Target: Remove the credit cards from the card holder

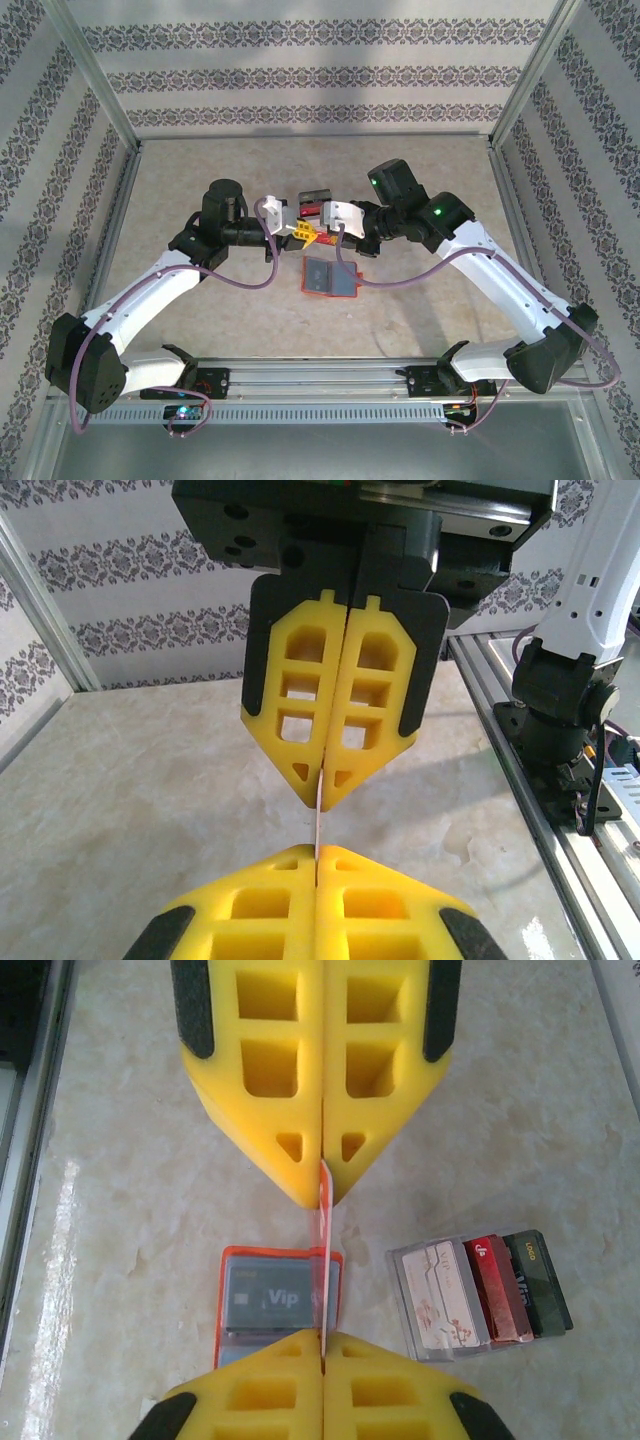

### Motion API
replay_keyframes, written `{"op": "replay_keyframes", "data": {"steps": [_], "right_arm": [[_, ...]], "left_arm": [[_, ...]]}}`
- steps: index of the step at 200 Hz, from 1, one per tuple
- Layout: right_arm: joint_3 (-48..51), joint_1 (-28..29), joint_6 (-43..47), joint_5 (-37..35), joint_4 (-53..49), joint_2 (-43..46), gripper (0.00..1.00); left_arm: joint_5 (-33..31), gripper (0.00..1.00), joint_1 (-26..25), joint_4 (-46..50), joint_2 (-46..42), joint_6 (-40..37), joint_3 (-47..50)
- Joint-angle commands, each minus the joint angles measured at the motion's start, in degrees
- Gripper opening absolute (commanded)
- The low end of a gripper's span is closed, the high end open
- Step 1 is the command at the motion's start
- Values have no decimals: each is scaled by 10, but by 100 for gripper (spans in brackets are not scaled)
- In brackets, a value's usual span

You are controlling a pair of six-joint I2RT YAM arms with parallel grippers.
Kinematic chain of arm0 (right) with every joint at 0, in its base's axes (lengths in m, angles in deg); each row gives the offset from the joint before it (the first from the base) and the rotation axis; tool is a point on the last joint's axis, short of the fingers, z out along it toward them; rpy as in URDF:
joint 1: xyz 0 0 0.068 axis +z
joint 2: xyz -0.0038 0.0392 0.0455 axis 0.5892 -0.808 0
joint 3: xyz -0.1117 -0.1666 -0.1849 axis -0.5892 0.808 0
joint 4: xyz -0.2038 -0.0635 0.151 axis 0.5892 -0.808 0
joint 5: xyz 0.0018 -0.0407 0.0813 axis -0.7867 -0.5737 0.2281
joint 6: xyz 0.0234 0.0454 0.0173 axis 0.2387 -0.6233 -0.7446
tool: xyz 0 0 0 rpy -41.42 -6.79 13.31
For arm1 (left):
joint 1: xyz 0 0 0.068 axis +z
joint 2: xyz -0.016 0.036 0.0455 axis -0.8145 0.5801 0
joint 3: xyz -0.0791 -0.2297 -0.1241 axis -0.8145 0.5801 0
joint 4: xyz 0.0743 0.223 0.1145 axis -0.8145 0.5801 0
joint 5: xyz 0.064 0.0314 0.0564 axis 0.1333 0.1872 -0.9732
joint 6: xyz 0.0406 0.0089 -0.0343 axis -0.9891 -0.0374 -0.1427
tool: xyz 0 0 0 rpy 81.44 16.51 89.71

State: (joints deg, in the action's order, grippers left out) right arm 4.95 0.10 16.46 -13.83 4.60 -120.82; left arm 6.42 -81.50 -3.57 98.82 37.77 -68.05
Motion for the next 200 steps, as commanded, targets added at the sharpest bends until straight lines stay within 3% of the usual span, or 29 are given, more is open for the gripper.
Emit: {"op": "replay_keyframes", "data": {"steps": [1,46,93,142,162,200], "right_arm": [[-9,0,-1,30,-1,-6,15],[-5,0,-7,38,7,-7,18],[-6,-3,-3,32,7,-9,1],[-21,-11,19,13,-11,-24,0],[-37,-15,33,-1,-26,-39,0],[-76,-21,64,-38,-49,-82,0]], "left_arm": [[10,0,-7,-47,-12,9,10],[8,0,-8,-53,-13,11,11],[-1,0,-8,-55,-16,11,15],[-47,41,-8,-39,-41,10,38],[-88,53,-8,-20,-70,8,58],[-197,68,-8,10,-150,36,114]]}}
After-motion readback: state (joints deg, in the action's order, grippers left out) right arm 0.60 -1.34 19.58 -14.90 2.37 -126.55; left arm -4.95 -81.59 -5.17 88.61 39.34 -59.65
